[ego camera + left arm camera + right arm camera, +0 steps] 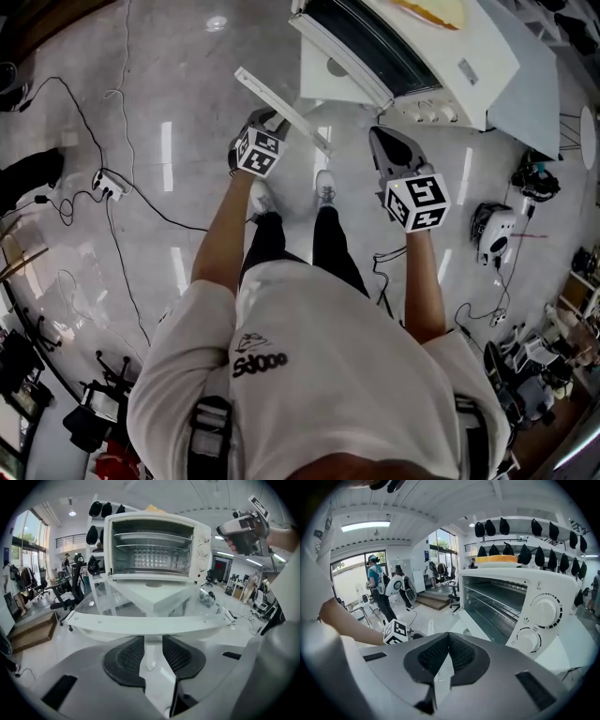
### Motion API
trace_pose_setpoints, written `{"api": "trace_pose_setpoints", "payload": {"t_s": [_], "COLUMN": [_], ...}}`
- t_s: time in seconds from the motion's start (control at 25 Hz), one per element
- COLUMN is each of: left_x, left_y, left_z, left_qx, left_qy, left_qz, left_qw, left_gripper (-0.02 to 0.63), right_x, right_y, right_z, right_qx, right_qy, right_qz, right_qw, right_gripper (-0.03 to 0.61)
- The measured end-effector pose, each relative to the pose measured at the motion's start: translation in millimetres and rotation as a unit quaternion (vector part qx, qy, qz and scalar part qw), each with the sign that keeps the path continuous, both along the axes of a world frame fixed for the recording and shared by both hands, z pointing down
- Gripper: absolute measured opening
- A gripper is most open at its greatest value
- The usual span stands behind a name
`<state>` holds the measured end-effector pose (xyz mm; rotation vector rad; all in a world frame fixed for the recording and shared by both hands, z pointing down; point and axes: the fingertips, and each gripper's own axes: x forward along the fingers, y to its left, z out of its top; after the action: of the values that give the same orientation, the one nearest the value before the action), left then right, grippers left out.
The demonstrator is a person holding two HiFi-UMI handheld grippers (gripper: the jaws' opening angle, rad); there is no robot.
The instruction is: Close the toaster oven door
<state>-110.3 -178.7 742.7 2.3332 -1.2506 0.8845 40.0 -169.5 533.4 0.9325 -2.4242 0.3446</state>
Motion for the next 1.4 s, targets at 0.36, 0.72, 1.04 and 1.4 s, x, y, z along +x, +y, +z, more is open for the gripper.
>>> {"api": "trace_pose_setpoints", "payload": {"t_s": [0.36, 0.72, 1.04, 1.4], "left_x": [-0.6, 5.5, 22.1, 54.3], "left_y": [1.3, -6.0, -13.0, -26.8], "left_z": [-38.5, -108.4, -150.9, -202.7], "left_qx": [0.044, 0.115, 0.147, 0.185], "left_qy": [0.010, 0.028, 0.020, 0.052], "left_qz": [-0.012, -0.053, -0.033, -0.006], "left_qw": [0.9989, 0.9915, 0.9884, 0.9814], "left_gripper": [0.124, 0.123, 0.118, 0.131], "right_x": [17.8, 27.8, 47.3, 73.4], "right_y": [6.6, 21.4, 27.8, 34.5], "right_z": [-11.8, -50.2, -75.9, -103.6], "right_qx": [0.009, 0.044, 0.064, 0.086], "right_qy": [0.002, -0.006, -0.022, -0.035], "right_qz": [0.002, -0.011, 0.003, 0.033], "right_qw": [1.000, 0.999, 0.998, 0.995], "right_gripper": [0.008, 0.008, 0.008, 0.008]}}
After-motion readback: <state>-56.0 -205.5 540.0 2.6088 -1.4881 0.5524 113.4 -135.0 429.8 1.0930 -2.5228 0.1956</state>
